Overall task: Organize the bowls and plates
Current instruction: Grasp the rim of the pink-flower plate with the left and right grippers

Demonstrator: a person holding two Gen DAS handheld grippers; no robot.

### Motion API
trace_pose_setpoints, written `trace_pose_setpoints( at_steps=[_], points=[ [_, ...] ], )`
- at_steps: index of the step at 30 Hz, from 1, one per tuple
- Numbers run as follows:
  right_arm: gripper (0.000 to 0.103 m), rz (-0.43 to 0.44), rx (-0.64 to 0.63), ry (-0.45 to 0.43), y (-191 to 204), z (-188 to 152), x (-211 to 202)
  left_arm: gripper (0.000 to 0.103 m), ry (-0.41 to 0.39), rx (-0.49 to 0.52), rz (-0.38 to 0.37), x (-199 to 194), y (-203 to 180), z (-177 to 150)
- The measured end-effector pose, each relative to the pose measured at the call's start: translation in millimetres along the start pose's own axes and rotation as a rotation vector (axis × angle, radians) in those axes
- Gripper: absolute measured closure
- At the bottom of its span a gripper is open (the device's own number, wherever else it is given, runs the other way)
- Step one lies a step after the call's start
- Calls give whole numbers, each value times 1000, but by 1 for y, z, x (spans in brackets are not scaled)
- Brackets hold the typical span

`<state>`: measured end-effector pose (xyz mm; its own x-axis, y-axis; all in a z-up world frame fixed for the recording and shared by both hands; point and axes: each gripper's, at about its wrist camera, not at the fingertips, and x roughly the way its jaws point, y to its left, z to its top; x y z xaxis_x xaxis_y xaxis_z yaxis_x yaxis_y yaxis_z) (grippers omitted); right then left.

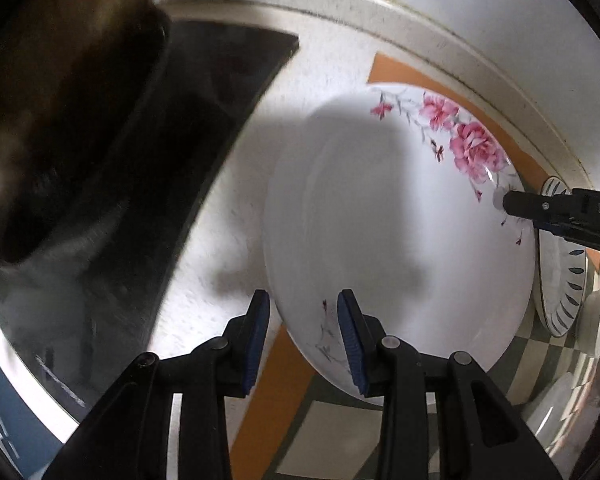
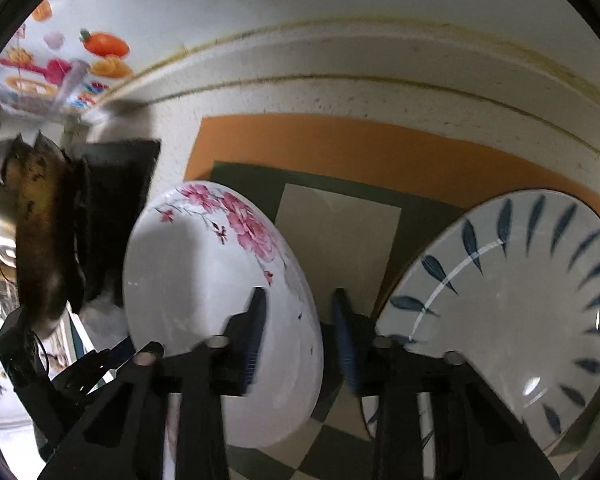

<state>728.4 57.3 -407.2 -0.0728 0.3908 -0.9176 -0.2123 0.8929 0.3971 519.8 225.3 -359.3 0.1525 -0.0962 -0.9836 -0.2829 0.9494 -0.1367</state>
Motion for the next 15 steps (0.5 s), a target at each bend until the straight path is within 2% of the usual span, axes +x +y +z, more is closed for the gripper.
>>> trace_pose_setpoints(
  at_steps=[1, 2, 7, 15],
  points=[
    [86, -7, -15, 9, 1, 1, 3, 71, 5, -8, -4, 3, 1, 0],
    [88, -19, -33, 19, 3, 1, 6, 71, 2, -19, -20, 4, 2, 0],
    [89, -6, -57, 8, 3, 3, 6, 77, -19, -98, -85, 4, 13, 4],
    [90, 33, -56, -35, -1, -20, -7, 79, -55, -93, -79, -6, 8, -2]
  ],
)
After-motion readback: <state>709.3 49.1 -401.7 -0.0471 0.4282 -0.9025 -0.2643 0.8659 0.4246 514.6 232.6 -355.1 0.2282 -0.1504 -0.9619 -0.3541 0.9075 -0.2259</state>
